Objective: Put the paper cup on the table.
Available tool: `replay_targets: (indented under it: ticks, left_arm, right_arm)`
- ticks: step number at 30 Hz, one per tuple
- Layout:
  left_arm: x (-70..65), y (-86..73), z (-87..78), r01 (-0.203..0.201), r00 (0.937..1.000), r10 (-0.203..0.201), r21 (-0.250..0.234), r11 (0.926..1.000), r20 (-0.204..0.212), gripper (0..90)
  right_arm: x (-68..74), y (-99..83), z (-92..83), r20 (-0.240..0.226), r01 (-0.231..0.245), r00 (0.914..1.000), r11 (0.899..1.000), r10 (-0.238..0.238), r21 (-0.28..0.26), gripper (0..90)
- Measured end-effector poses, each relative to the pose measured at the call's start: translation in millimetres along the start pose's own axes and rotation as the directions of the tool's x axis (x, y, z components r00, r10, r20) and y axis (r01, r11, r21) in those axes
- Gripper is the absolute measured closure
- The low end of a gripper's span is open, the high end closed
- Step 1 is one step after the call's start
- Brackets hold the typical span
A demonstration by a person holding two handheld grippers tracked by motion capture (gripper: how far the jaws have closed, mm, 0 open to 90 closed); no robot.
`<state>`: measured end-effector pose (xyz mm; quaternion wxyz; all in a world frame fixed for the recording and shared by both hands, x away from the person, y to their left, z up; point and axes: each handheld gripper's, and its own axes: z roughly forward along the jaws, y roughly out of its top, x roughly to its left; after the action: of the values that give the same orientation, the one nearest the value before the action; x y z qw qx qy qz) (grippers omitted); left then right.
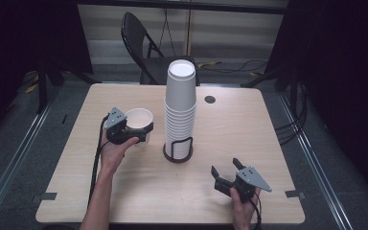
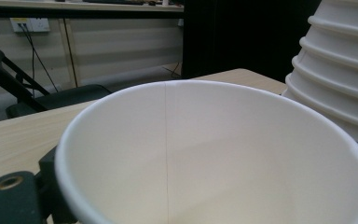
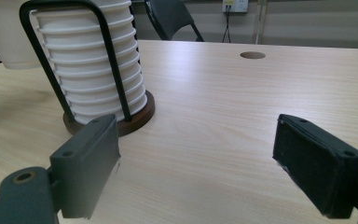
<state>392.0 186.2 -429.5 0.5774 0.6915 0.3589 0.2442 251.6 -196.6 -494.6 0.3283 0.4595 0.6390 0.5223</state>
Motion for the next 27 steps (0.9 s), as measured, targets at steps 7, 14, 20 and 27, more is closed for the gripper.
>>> replay_targets:
  ticks: [7,14,20,27]
  left_arm:
    - [9.6,0.8,13.7,0.009,0.9998,-0.009,0.001,1.0000,-0.016,8.9]
    - [16.1,-2.6,22.5,0.004,1.0000,-0.004,0.018,0.9998,0.001,8.4]
    - [24.0,-10.3,34.9,0.009,0.9997,-0.010,0.039,0.9992,0.022,8.4]
    - [29.4,-22.4,46.8,0.029,0.9994,-0.030,0.076,0.9967,0.016,8.1]
  right_arm:
    - [-1.5,0.0,0.1,-0.001,-0.019,0.9998,1.000,0.019,0.003,13.6]
    - [-2.9,0.3,0.8,-0.009,-0.030,0.9995,0.999,0.030,0.012,13.6]
    - [-2.2,0.3,0.8,-0.003,-0.017,0.9998,1.000,0.017,0.008,13.7]
    - [-1.1,0.4,1.4,-0.001,-0.004,1.0000,1.000,0.004,0.009,13.7]
